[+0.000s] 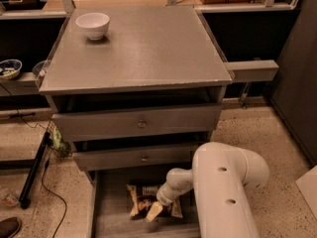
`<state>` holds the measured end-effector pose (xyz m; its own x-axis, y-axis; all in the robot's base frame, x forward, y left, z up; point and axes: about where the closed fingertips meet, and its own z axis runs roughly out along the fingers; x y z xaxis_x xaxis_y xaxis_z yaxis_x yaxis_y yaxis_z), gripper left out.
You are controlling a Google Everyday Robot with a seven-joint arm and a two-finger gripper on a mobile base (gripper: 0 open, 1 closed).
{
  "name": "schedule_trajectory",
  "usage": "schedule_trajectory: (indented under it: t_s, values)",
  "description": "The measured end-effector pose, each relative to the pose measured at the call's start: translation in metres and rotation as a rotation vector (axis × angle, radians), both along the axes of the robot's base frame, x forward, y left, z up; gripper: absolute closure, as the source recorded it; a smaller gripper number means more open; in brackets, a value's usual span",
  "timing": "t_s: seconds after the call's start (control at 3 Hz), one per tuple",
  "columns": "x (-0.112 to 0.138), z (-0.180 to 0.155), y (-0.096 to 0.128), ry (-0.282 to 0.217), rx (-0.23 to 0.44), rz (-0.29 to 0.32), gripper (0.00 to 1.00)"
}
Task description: Pick brown chip bag from bottom drawer and place on counter
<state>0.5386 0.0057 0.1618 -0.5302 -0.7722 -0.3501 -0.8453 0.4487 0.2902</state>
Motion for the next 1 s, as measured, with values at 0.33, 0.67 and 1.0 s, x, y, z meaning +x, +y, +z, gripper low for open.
schedule_trajectory:
  t_s: [0.33,0.67,1.0]
  values:
    - [0.0000,0.0000,0.0000,0.000,0.000,0.000,0.03]
    - [0.0000,0.0000,0.0000,0.000,0.000,0.000,0.26]
    - [-0.0001,-0.0001,0.0000,0.000,0.000,0.000,0.49]
